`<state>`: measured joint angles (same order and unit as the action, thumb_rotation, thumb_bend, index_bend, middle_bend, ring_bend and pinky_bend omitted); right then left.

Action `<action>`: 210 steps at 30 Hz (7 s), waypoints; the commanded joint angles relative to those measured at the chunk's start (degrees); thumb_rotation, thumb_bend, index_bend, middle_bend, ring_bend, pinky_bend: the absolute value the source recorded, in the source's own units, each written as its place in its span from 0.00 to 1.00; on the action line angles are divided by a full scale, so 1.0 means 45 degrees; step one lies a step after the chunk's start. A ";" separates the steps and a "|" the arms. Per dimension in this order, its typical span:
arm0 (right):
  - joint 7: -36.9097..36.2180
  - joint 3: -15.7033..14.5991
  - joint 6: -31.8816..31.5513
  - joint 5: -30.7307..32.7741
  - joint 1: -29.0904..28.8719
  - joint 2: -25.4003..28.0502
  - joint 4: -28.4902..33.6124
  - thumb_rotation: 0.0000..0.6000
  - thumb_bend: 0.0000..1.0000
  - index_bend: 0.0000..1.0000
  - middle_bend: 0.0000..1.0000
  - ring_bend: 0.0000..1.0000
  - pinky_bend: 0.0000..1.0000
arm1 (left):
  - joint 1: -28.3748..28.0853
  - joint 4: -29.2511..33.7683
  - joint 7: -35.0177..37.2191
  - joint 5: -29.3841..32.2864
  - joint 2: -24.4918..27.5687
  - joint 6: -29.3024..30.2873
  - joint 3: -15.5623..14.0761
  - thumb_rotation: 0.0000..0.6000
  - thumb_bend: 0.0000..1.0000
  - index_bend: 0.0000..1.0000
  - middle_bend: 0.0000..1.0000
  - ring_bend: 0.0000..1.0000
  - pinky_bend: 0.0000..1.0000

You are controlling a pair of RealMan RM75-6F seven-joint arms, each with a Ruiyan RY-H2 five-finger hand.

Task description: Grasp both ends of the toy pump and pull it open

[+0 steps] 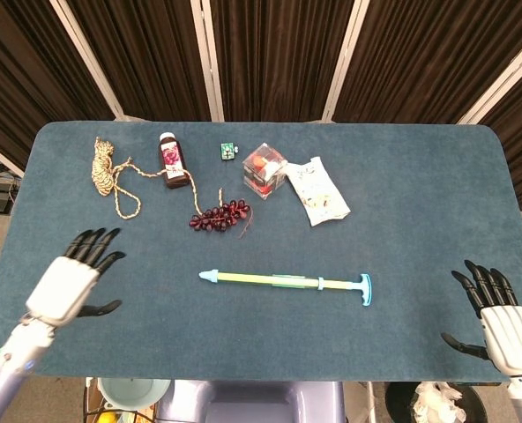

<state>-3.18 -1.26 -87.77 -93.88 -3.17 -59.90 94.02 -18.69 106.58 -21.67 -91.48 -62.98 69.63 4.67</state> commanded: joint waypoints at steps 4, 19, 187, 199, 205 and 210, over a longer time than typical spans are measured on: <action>-0.0019 0.0032 0.0072 0.0070 -0.0002 0.0001 0.0021 1.00 0.13 0.12 0.00 0.00 0.00 | -0.1569 0.0220 -0.2785 0.2668 -0.2360 -0.1695 0.0899 1.00 0.15 0.30 0.02 0.00 0.10; -0.0130 0.0071 0.0310 0.0171 -0.0056 0.0014 0.0084 1.00 0.13 0.12 0.00 0.00 0.00 | -0.3242 -0.1925 -0.5836 0.5510 -0.6223 -0.1947 0.1150 1.00 0.23 0.34 0.04 0.00 0.10; 0.7013 0.3787 0.2837 0.8285 -0.4518 -1.0669 -0.1846 1.00 0.25 0.45 0.13 0.00 0.00 | -0.4589 0.0254 -0.3277 0.3217 -0.2987 -0.1783 -0.0527 1.00 0.42 0.59 0.09 0.00 0.10; 0.7069 0.3783 0.2886 0.8466 -0.4624 -1.0915 -0.2117 1.00 0.30 0.45 0.13 0.00 0.00 | -0.4575 0.0330 -0.3301 0.3176 -0.2986 -0.1775 -0.0500 1.00 0.41 0.59 0.09 0.00 0.10; 0.7050 0.3815 0.2926 0.8536 -0.4667 -1.0974 -0.2234 1.00 0.37 0.50 0.13 0.00 0.00 | -0.4567 0.0363 -0.3330 0.3198 -0.2966 -0.1784 -0.0493 1.00 0.42 0.59 0.09 0.00 0.10; 0.7079 0.3841 0.2929 0.8597 -0.4687 -1.0972 -0.2321 1.00 0.41 0.55 0.14 0.00 0.00 | -0.4545 0.0411 -0.3347 0.3185 -0.2926 -0.1763 -0.0498 1.00 0.42 0.59 0.09 0.00 0.10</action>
<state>28.67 16.03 -74.59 -55.18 -24.25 -109.28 83.58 -39.15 108.42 -36.73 -77.14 -76.15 61.69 2.43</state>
